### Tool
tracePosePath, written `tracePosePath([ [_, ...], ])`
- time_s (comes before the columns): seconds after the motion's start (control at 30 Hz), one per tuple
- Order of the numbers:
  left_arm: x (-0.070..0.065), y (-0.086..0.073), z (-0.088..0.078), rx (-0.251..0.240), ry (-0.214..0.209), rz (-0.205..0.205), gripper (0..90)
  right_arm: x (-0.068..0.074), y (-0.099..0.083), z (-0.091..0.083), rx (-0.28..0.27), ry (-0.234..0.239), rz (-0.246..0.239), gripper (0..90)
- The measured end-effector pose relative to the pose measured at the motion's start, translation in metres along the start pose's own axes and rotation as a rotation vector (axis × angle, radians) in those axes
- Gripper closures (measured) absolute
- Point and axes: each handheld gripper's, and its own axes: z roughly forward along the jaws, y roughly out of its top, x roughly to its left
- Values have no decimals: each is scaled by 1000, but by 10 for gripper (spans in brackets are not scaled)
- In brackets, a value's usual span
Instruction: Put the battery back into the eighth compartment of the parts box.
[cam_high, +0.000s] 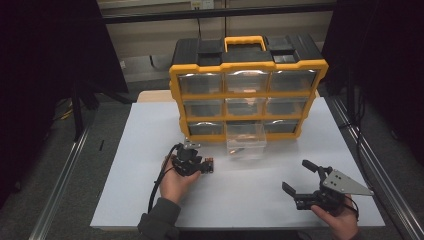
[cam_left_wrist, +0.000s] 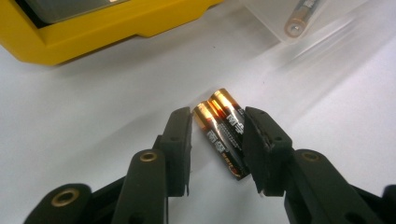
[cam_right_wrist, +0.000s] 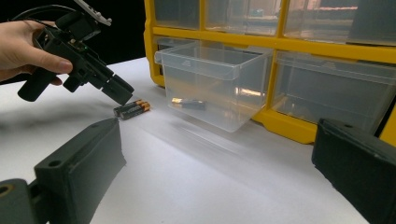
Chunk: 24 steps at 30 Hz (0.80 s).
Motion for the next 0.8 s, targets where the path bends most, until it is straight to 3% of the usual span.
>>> tracePosePath([
  [0.23, -2, -3, 5, 4, 16, -27, 645, 0, 0, 0, -1, 6, -7, 15],
  [0.33, -1, -6, 8, 51, 50, -2, 713, 0, 1, 0, -2, 9, -5, 15],
  [0.37, -1, -7, 7, 51, 58, -13, 713, 0, 1, 0, -2, 9, -5, 15],
  [0.5, 2, -9, 7, 37, 54, -19, 756, 0, 0, -1, 1, 7, -4, 15],
  [0.57, 2, -9, 7, 24, 54, -48, 769, 0, 1, -1, 1, 5, -1, 15],
  [0.67, 3, -8, 6, 40, 58, -43, 771, 0, 1, -1, -4, 4, -5, 15],
  [0.8, 5, -7, 5, 43, 35, -87, 772, 0, 1, -1, -2, 3, -5, 15],
])
